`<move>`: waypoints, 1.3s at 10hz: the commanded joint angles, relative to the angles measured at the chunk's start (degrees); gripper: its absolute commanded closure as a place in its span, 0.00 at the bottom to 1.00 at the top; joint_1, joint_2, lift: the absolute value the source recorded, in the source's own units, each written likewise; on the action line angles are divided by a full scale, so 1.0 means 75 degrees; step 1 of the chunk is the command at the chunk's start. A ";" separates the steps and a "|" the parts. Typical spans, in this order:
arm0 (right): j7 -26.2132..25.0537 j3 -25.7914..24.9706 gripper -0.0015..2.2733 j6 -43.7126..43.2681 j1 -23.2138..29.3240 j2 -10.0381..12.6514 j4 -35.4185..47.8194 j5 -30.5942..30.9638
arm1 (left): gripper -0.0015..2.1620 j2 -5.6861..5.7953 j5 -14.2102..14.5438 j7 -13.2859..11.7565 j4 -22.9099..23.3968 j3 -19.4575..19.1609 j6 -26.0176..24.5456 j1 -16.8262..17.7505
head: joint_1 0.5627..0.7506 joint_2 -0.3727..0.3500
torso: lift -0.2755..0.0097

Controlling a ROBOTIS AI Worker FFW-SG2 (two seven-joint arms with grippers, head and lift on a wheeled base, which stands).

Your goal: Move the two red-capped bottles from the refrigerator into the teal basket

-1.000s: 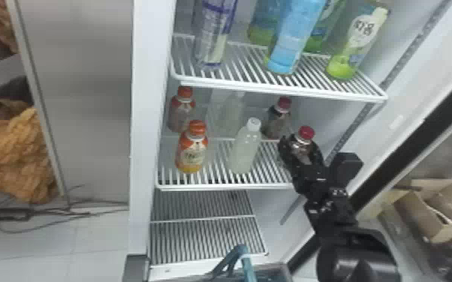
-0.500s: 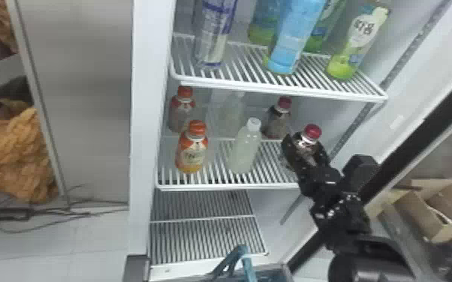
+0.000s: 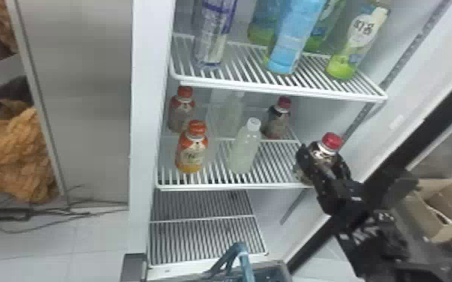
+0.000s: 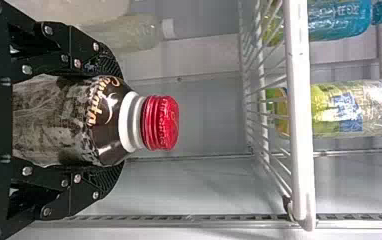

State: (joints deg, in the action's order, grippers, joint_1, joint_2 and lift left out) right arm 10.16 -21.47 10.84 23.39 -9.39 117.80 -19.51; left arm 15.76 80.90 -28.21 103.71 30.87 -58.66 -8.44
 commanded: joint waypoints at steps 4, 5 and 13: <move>0.0404 -0.0428 0.29 0.1460 0.1399 0.0256 0.1852 -0.0049 | 0.52 -0.0004 0.0061 -0.0001 0.0000 -0.0079 0.0021 0.0000 | 0.70 0.03 | 0.17; 0.0462 -0.0443 0.29 0.1741 0.1549 0.0326 0.2077 -0.0049 | 0.52 -0.0004 0.0061 -0.0001 0.0000 -0.0079 0.0021 0.0000 | 0.70 0.03 | 0.17; 0.0896 -0.0702 0.29 0.5435 0.3124 0.0713 0.5133 -0.0004 | 0.52 -0.0039 -0.0076 -0.0001 -0.0075 -0.0125 0.0040 0.0000 | 0.70 0.03 | 0.17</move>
State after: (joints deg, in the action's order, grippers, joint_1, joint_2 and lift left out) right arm 16.87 -26.74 49.17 45.82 -3.96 154.22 -19.34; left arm 15.46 80.49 -28.21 103.14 30.00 -58.36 -8.43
